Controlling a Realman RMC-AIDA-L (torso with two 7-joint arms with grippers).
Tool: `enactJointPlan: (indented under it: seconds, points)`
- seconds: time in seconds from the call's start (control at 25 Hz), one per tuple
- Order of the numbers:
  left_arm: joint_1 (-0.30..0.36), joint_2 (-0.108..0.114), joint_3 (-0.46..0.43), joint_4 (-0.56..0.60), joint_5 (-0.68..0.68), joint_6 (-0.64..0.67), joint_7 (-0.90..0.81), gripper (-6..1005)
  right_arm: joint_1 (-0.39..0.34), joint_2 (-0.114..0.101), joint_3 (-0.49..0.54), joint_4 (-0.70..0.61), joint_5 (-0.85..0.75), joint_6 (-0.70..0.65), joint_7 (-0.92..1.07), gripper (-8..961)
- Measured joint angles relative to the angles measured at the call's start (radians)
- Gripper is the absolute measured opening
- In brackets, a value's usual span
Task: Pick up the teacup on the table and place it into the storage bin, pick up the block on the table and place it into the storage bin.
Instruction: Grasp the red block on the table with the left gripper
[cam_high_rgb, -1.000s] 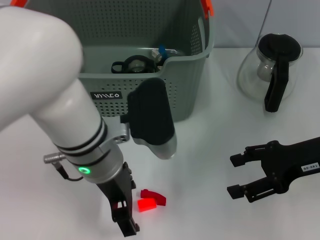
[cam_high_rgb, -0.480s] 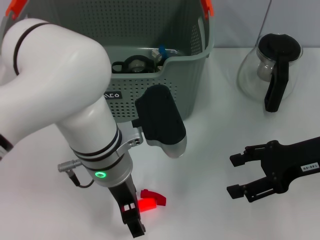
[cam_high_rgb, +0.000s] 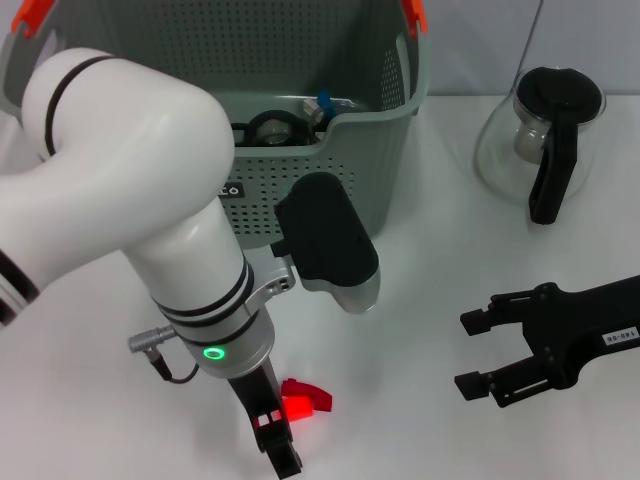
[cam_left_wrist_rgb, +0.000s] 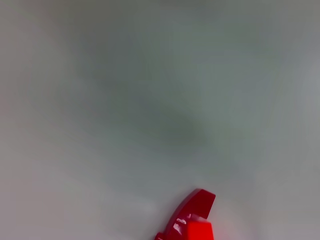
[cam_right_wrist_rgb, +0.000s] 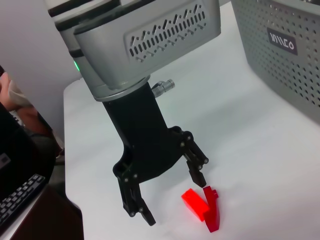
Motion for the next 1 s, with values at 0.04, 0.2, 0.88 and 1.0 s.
enactJointPlan:
  seconds: [0.04,0.2,0.88,1.0]
  points:
    - [0.000,0.000,0.002,-0.002,-0.005,-0.006,-0.001,932,0.000,0.000,0.000,0.000,0.000,0.000,-0.001,941]
    - [-0.005,0.000,0.014,-0.014,-0.012,-0.030,-0.001,932,-0.001,0.000,-0.001,0.000,0.000,0.000,-0.004,942]
    - [-0.023,0.002,0.025,-0.042,-0.051,-0.064,0.018,896,-0.006,-0.003,0.002,0.000,0.000,-0.002,-0.005,942]
    - [-0.020,0.002,0.025,-0.042,-0.046,-0.079,0.018,880,-0.006,-0.003,0.002,0.000,0.000,-0.001,-0.006,942]
